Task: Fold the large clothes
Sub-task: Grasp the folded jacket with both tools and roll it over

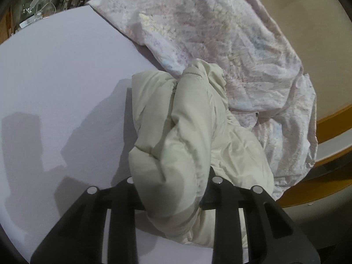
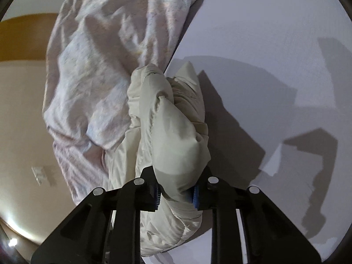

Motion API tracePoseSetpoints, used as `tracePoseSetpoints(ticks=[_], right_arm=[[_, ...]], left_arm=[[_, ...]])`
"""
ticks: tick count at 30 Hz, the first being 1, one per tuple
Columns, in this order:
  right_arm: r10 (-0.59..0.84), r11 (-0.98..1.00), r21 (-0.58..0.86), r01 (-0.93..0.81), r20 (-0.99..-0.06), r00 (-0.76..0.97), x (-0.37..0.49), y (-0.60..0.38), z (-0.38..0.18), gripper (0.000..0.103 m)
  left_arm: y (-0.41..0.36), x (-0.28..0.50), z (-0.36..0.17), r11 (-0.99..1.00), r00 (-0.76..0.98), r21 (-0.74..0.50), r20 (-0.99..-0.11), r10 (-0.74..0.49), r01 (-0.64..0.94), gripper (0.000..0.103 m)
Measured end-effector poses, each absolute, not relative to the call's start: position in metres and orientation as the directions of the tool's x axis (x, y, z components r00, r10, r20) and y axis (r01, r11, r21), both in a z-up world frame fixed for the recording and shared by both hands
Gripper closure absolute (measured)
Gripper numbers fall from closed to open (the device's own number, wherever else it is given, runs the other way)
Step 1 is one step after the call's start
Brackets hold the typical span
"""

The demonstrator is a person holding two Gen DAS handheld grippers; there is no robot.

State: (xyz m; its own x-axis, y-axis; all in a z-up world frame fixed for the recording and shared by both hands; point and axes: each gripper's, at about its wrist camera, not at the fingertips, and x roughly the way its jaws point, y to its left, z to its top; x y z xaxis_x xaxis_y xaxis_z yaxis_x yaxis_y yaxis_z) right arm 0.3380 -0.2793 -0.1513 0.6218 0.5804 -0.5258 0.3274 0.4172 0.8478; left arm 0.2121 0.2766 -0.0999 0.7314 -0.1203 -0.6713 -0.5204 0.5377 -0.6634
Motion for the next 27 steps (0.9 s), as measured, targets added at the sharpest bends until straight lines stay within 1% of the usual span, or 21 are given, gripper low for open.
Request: tracePoseSetpoints(ticks=[11,16,19,21,22,23,24,25,26,27], right_arm=[[0.618,0.446,0.824,0.35,-0.566,0.546,0.27,-0.279,-0.187,0.082],[0.615,0.48,0.813,0.33,-0.58,0.535,0.257,-0.276,-0.184,0.082],[0.589,0.548,0.777,0.309,-0.621,0.518,0.252,-0.272,-0.185,0.082],[0.568,0.591,0.745,0.309,-0.656,0.497,0.253,-0.271,-0.186,0.077],[0.554,0.615,0.724,0.312,-0.678,0.483,0.254,-0.272,-0.184,0.072],[0.531,0.646,0.696,0.312,-0.704,0.471,0.254,-0.273,-0.181,0.063],[0.489,0.692,0.653,0.308,-0.738,0.465,0.253,-0.275,-0.175,0.057],[0.45,0.726,0.617,0.303,-0.759,0.47,0.252,-0.277,-0.17,0.049],[0.391,0.764,0.571,0.3,-0.78,0.489,0.25,-0.279,-0.162,0.047],[0.313,0.807,0.512,0.293,-0.793,0.523,0.247,-0.281,-0.15,0.044]], left_arm=[[0.279,0.112,-0.109,0.534,0.702,-0.638,-0.703,-0.111,-0.555,0.075],[0.278,0.095,-0.107,0.541,0.7,-0.624,-0.709,-0.086,-0.565,0.075],[0.277,0.093,-0.11,0.55,0.692,-0.607,-0.718,-0.072,-0.573,0.074],[0.276,0.094,-0.116,0.549,0.674,-0.592,-0.735,-0.068,-0.59,0.071],[0.276,0.093,-0.12,0.545,0.667,-0.587,-0.742,-0.066,-0.598,0.068],[0.275,0.092,-0.122,0.541,0.664,-0.584,-0.745,-0.062,-0.605,0.063],[0.276,0.09,-0.123,0.537,0.662,-0.582,-0.747,-0.058,-0.61,0.061],[0.276,0.088,-0.123,0.532,0.658,-0.578,-0.751,-0.051,-0.619,0.053],[0.275,0.087,-0.123,0.529,0.656,-0.575,-0.754,-0.046,-0.624,0.043],[0.275,0.085,-0.123,0.527,0.654,-0.571,-0.755,-0.038,-0.629,0.039]])
